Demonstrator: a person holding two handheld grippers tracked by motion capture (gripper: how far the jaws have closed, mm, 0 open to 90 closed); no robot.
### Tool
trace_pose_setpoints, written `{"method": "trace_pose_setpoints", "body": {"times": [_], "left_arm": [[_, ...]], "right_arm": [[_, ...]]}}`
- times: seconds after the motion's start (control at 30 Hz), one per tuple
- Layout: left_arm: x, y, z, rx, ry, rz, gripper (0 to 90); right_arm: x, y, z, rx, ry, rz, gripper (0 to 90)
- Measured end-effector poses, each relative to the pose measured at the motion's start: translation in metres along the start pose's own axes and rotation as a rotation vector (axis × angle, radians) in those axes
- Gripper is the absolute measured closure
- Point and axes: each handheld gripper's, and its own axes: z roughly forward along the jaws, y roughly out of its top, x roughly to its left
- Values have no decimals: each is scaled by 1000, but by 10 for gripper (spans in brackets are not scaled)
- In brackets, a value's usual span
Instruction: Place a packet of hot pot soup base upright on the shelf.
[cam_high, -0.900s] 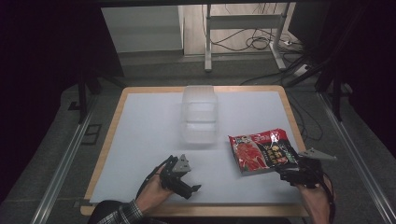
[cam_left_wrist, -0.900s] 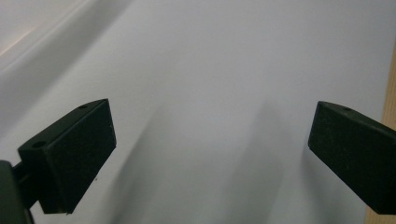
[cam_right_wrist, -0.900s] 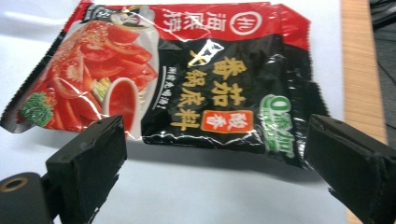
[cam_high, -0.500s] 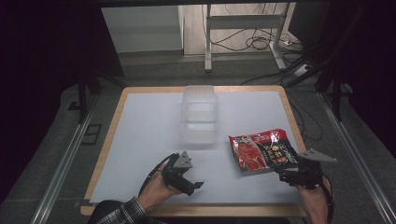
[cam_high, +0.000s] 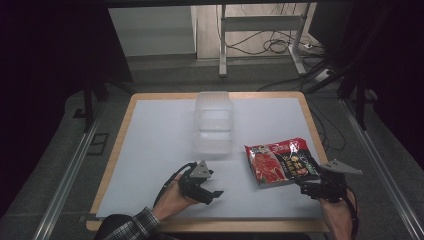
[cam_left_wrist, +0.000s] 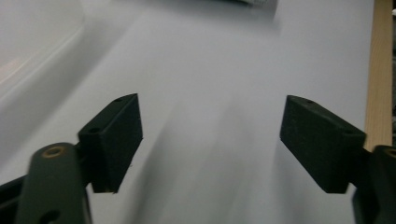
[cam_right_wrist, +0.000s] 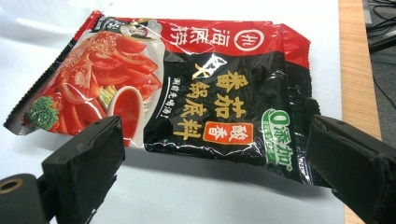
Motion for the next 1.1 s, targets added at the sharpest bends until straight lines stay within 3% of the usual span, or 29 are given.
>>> {"method": "trace_pose_setpoints", "body": {"times": [0.13,0.57,0.73,0.8,1.1], "left_arm": [[3,6,3,-7,-23,-23,322],[4,35,18,-47,-55,8,610],[6,42,25,-47,-60,29,677],[7,44,28,-53,-69,18,717],[11,54,39,-45,-53,43,870]], "right_arm": [[-1,0,0,-1,-2,0,48],[-3,0,1,-2,-1,3,48],[-3,0,2,0,3,1,48],[-3,0,2,1,4,1,48],[-3,-1,3,2,2,2,48]]}}
